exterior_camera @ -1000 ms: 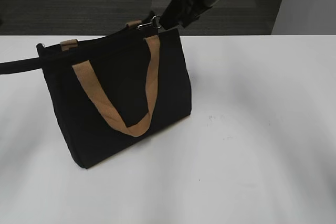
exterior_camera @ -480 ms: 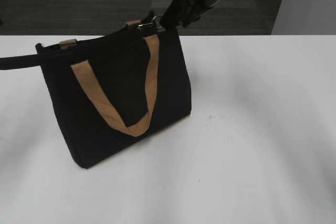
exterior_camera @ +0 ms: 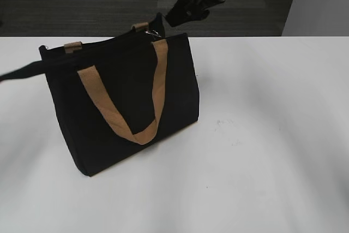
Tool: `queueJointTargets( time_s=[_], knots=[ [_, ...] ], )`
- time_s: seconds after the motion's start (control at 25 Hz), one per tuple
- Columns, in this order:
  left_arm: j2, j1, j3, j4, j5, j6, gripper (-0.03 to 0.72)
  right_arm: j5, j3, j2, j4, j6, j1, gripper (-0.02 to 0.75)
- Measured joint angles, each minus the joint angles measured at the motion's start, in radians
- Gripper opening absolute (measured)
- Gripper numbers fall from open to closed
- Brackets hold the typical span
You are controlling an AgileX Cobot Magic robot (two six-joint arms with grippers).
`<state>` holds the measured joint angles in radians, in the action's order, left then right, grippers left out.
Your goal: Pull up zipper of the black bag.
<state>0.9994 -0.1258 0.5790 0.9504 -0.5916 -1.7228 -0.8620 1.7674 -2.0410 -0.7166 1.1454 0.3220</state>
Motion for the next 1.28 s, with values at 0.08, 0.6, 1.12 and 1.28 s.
queueJointTargets(
  time_s=[0.08,0.6,1.12,1.28],
  knots=[
    [0.0,0.0,0.0,0.036,0.007,0.0,0.396,0.001,0.0,0.006,-0.023,0.0,0.0,0.375],
    [-0.027,0.0,0.0,0.206,-0.061,0.003,0.571,-0.189,0.0,0.14,-0.073,0.074,0.0,0.391],
    [-0.029,0.086,0.047,-0.321,0.043,0.463,0.389,-0.333,0.0,0.205,0.488,-0.328,0.0,0.391],
    [-0.004,0.089,0.124,-0.507,0.085,0.844,0.386,-0.343,0.0,0.236,0.662,-0.585,0.0,0.391]
  ],
)
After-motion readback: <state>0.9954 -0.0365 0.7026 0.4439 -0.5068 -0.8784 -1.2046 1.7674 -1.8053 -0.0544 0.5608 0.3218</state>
